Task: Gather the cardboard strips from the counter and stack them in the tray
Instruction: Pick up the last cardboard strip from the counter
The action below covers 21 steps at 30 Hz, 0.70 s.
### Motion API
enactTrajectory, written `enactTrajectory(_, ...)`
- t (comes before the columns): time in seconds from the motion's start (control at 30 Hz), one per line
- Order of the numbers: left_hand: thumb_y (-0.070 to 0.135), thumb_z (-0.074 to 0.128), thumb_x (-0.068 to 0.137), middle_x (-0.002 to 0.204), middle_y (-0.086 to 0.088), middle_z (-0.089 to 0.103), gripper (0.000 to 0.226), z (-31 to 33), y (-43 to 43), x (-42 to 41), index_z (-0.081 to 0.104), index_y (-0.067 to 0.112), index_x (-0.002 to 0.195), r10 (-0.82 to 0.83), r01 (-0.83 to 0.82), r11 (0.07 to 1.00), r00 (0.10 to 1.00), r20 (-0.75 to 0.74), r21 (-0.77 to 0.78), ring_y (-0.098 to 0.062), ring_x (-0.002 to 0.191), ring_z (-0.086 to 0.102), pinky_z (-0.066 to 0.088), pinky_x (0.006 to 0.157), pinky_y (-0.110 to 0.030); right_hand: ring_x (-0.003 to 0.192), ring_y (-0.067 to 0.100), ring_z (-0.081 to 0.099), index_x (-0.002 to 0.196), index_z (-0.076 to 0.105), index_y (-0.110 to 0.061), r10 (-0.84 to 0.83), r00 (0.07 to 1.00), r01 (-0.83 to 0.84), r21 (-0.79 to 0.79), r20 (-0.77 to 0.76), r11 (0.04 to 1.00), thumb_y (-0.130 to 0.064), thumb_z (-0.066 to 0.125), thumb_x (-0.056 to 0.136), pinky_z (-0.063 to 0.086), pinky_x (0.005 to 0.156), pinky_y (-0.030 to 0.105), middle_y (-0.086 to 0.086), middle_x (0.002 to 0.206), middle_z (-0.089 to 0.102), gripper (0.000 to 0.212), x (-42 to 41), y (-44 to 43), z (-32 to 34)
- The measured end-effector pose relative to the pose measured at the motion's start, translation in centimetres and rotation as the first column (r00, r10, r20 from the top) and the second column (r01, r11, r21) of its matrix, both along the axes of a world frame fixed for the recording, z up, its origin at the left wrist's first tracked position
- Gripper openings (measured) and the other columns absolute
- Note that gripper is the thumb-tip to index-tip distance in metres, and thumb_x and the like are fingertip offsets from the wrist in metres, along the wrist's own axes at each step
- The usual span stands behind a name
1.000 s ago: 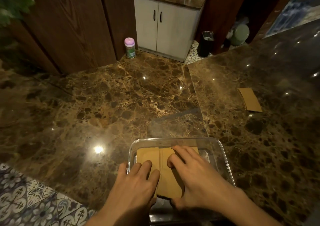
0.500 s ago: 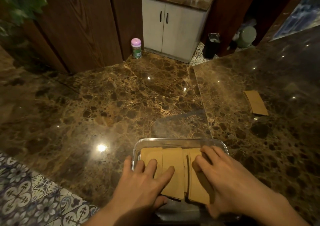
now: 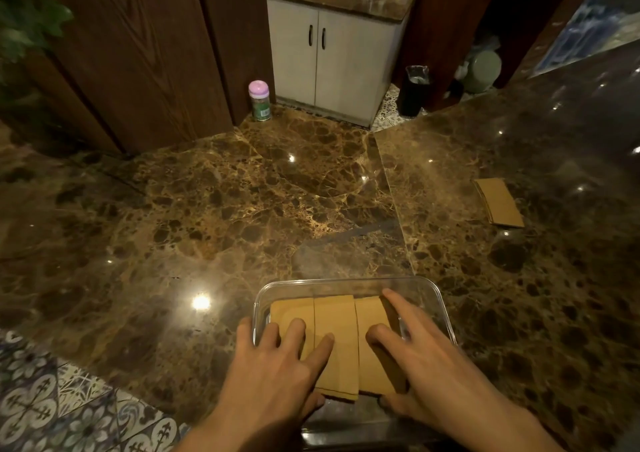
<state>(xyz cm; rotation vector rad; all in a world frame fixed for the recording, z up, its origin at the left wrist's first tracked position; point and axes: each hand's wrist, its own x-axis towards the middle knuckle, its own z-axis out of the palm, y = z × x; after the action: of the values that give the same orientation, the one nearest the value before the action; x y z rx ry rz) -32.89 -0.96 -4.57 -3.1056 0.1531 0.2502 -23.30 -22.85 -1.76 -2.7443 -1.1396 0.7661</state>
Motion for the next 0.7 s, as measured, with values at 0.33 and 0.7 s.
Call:
enactTrajectory(0.33, 0.073, 0.076, 0.034, 0.099, -0.008, 0.067, 0.093, 0.0, 0.1, 0.2, 0.069, 0.036, 0.119, -0.006, 0.004, 0.999, 1.0, -0.028, -0.043, -0.033, 0.07, 0.066, 0.036, 0.083, -0.053, 0.146, 0.025, 0.037, 0.152, 0.023, -0.038, -0.042, 0.999, 0.042, -0.024, -0.03, 0.999, -0.051, 0.072, 0.09, 0.046, 0.113, 0.041, -0.004, 0.168, 0.004, 0.08, -0.2, 0.5, 1.0)
enactTrajectory(0.7, 0.096, 0.038, 0.065, 0.072, 0.011, 0.07, 0.079, 3.2, 1.8, 3.1, 0.069, 0.044, 0.115, -0.104, 0.107, 0.994, 0.992, 0.076, -0.038, -0.021, 0.064, 0.073, 0.032, 0.09, -0.064, 0.076, 0.004, 0.07, 0.092, 0.075, -0.032, -0.604, 0.779, 0.596, 0.496, -0.167, 0.632, -0.061, 0.074, 0.082, 0.06, 0.07, 0.024, -0.009, 0.081, 0.075, 0.031, 7.8, -2.1, 4.4)
